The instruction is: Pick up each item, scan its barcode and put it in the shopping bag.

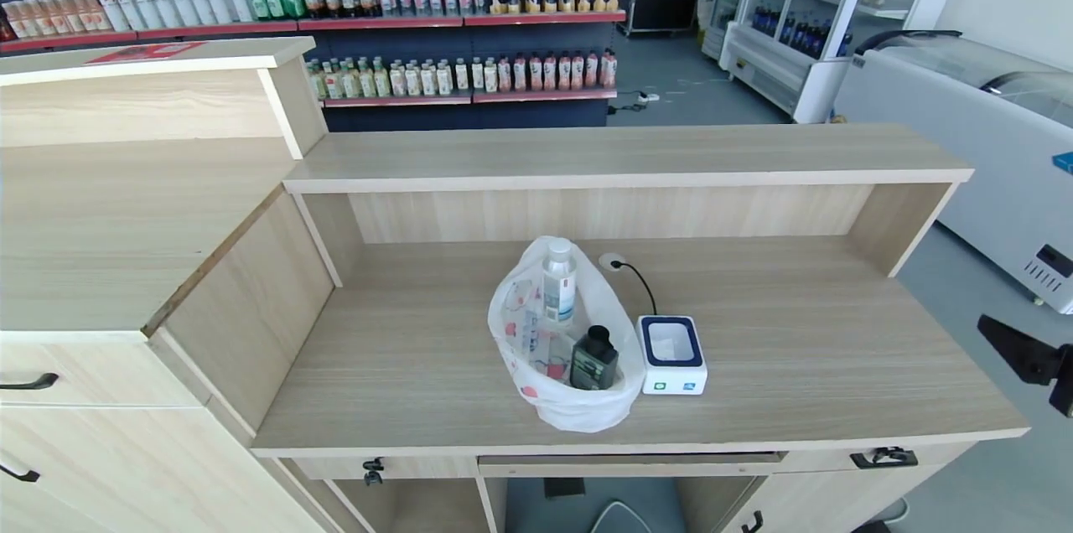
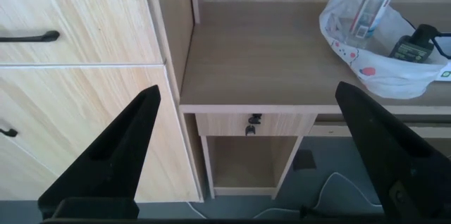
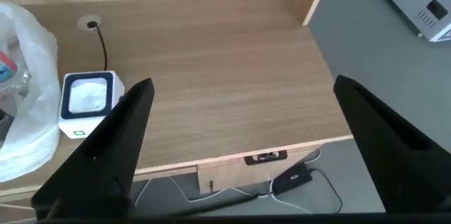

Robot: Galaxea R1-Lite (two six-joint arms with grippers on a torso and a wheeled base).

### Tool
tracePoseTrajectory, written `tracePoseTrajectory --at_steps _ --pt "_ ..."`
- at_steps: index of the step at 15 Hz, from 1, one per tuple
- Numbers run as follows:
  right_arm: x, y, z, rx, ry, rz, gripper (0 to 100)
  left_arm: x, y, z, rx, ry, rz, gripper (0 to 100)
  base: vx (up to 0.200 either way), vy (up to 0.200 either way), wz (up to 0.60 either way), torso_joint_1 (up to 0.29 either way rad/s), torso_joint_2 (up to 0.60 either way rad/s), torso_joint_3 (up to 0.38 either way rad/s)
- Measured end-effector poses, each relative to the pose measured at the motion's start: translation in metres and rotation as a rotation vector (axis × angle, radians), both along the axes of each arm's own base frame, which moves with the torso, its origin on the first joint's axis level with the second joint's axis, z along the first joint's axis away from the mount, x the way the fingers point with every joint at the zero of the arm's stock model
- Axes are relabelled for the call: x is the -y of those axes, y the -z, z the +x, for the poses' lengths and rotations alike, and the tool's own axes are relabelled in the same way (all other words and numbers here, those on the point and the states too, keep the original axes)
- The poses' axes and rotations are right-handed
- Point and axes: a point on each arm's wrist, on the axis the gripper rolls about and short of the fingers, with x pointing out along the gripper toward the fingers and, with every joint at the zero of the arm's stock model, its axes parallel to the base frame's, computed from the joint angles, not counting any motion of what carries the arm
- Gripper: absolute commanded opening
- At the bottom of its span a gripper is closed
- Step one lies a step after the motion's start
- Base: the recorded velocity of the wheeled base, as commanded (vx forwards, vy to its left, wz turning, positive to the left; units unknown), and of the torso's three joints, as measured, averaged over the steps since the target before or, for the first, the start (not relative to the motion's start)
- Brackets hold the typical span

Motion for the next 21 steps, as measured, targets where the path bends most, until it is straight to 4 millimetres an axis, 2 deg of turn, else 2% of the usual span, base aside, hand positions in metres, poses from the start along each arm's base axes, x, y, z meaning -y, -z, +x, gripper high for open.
tracePoseTrajectory --at_steps 4,6,9,13,21 --pt "-0.016 0.042 -0.071 -0.041 -0.033 0.030 100 0.000 0.000 0.000 0.000 0.000 0.000 100 0.000 0.000 0.00 0.000 0.00 0.000" --pt "-0.022 0.060 -0.099 -0.061 -0.066 0.047 100 0.000 0.000 0.000 0.000 -0.001 0.000 100 0.000 0.000 0.00 0.000 0.00 0.000" --pt "-0.027 0.083 -0.130 -0.032 -0.124 0.063 100 0.000 0.000 0.000 0.000 -0.001 0.000 100 0.000 0.000 0.00 0.000 0.00 0.000" --pt "-0.027 0.097 -0.149 0.083 -0.183 0.097 100 0.000 0.000 0.000 0.000 0.000 0.000 100 0.000 0.000 0.00 0.000 0.00 0.000" --pt "-0.026 0.099 -0.155 0.150 -0.195 0.107 100 0.000 0.000 0.000 0.000 -0.001 0.000 100 0.000 0.000 0.00 0.000 0.00 0.000"
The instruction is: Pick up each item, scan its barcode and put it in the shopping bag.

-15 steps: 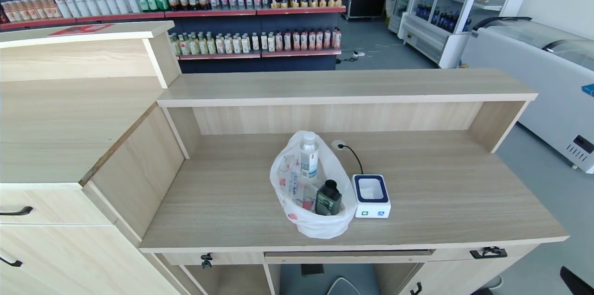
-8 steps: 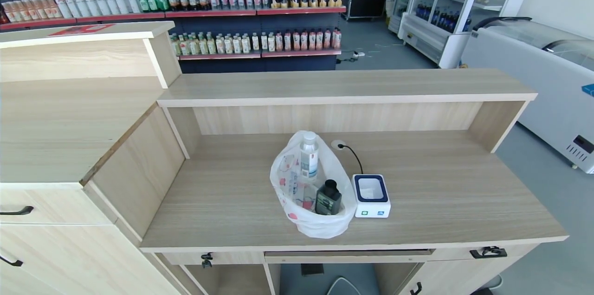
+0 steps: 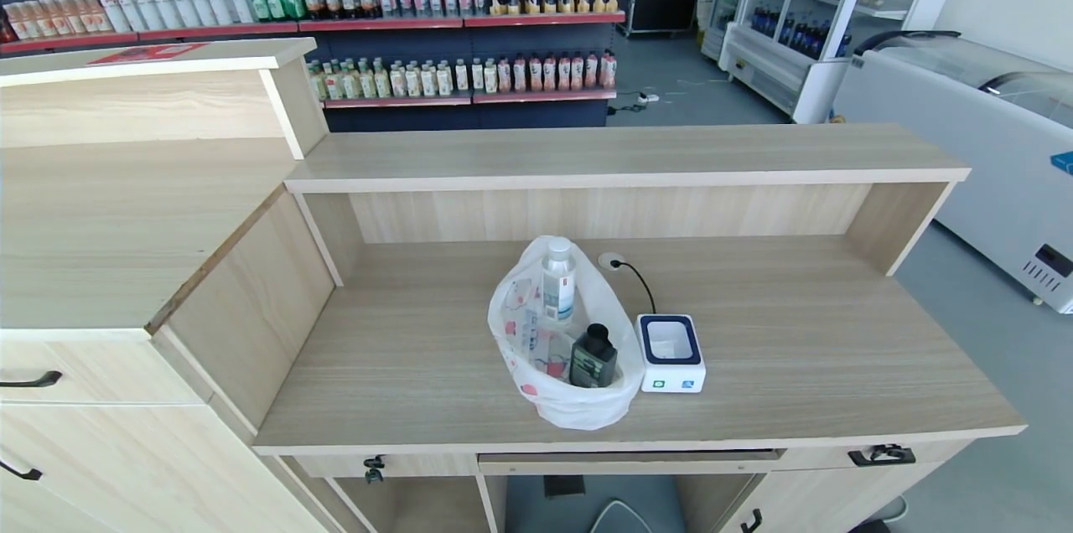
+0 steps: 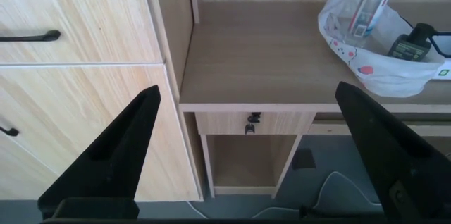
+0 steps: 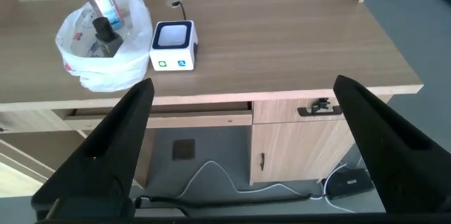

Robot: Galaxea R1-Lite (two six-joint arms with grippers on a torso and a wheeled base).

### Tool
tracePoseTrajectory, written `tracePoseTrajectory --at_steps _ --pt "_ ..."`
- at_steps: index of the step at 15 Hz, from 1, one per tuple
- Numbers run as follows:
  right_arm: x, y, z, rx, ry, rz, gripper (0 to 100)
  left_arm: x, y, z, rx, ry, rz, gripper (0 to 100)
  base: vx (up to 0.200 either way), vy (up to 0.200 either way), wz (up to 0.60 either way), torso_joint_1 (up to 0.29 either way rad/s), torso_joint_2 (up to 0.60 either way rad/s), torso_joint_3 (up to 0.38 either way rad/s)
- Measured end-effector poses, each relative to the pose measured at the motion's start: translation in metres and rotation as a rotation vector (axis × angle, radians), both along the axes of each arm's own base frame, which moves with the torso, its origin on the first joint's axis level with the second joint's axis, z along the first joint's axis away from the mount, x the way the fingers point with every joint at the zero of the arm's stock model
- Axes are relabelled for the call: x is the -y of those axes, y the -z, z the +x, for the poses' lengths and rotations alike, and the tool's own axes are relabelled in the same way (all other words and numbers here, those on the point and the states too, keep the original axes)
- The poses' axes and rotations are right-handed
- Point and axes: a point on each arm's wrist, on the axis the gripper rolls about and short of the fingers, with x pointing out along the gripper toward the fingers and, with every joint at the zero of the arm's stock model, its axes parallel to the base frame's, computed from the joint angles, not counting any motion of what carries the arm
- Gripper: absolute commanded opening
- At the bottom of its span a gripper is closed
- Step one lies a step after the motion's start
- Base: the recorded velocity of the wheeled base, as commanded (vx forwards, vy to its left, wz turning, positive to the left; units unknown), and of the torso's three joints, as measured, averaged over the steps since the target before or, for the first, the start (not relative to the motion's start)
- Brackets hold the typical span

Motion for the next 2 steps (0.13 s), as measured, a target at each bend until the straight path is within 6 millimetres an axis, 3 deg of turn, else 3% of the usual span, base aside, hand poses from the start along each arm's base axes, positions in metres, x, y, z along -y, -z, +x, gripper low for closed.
tracePoseTrajectory --at_steps 2 --pt "0.0000 0.0000 -0.0001 0.001 0.000 -0.001 100 0.0000 0.0000 0.0000 0.000 0.000 0.000 100 0.000 0.000 0.00 0.000 0.00 0.000"
